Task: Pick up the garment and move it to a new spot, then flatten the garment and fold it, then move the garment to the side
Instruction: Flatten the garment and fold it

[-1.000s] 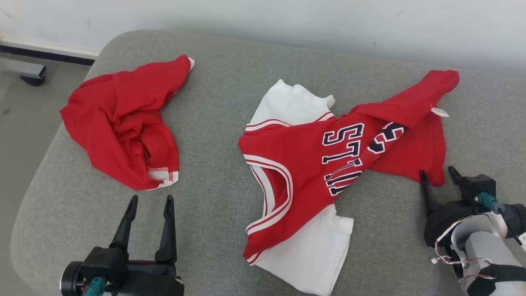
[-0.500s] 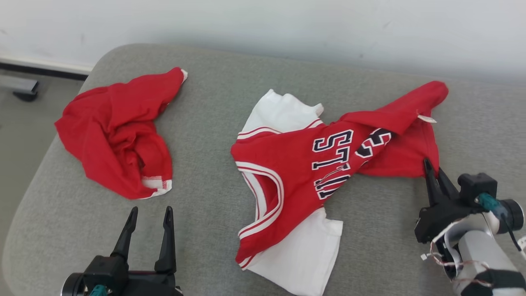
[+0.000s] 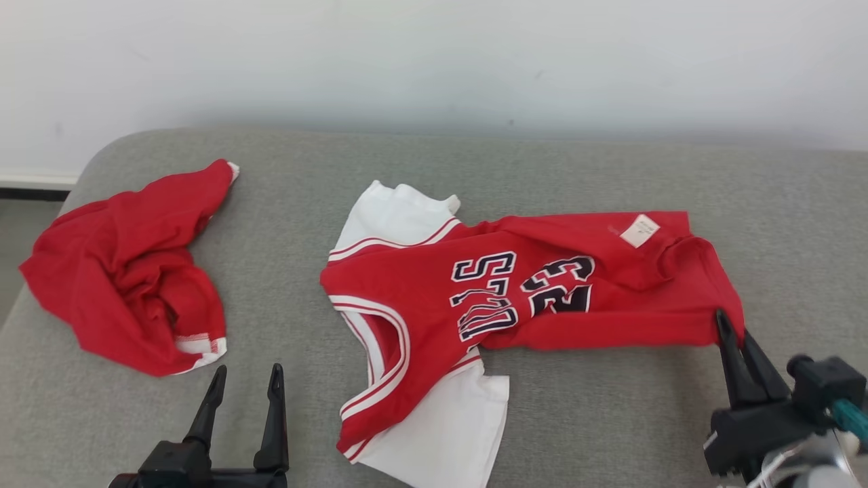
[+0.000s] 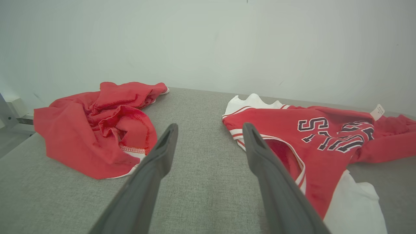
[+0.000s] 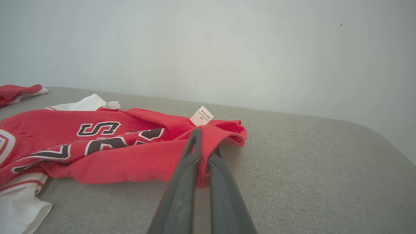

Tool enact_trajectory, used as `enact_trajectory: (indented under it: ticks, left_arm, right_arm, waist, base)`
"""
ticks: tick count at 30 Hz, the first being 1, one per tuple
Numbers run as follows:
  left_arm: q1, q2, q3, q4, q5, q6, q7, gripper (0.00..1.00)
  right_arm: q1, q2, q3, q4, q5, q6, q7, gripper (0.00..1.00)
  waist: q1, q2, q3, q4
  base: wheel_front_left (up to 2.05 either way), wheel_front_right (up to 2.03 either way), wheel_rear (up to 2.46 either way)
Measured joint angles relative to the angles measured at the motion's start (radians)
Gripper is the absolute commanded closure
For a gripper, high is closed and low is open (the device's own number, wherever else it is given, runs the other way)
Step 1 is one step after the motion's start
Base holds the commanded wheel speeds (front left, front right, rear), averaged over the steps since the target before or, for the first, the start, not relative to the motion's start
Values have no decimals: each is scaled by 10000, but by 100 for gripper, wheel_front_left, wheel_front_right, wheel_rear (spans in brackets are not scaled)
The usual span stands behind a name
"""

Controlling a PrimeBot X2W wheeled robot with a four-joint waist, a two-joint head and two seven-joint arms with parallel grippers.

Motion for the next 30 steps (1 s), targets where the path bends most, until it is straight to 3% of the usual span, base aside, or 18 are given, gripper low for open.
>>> enact_trajectory:
  ticks: [8,14,15,16,17,30]
  left_arm:
    - [33,0,-77,88,-2,-69,0,0]
    - [37,0,-127,107,-29,-77,0,0]
    - [32,0,-134,117,-29,-79,0,0]
    - [30,2,-136,125,-29,-79,0,0]
    - [26,0,-138,132,-29,-79,0,0]
    - [64,2,79,33,127,-92,0,0]
  right_arm:
    - [2289,775,-1041,-3124,174,0,1582,100]
    - [3109,1183,-1540,-3597,426,0,2190,100]
    - [3173,1145,-1544,-3542,291,-2,2205,83]
    - [3224,1129,-1538,-3513,128,0,2132,37]
    - [3228,1145,-1574,-3440,65,0,2079,0]
    - [2389,991,-1590,-2915,-640,0,1352,0]
  waist:
    - [0,0,-141,-509]
    - [0,0,-94,-584]
    - [0,0,-89,-572]
    - [0,0,-82,-556]
    - [0,0,-80,-537]
    - [1,1,-222,-298]
  base:
    - [0,0,0]
    - [0,0,0]
    - [0,0,0]
    - [0,0,0]
    - [0,0,0]
    - [0,0,0]
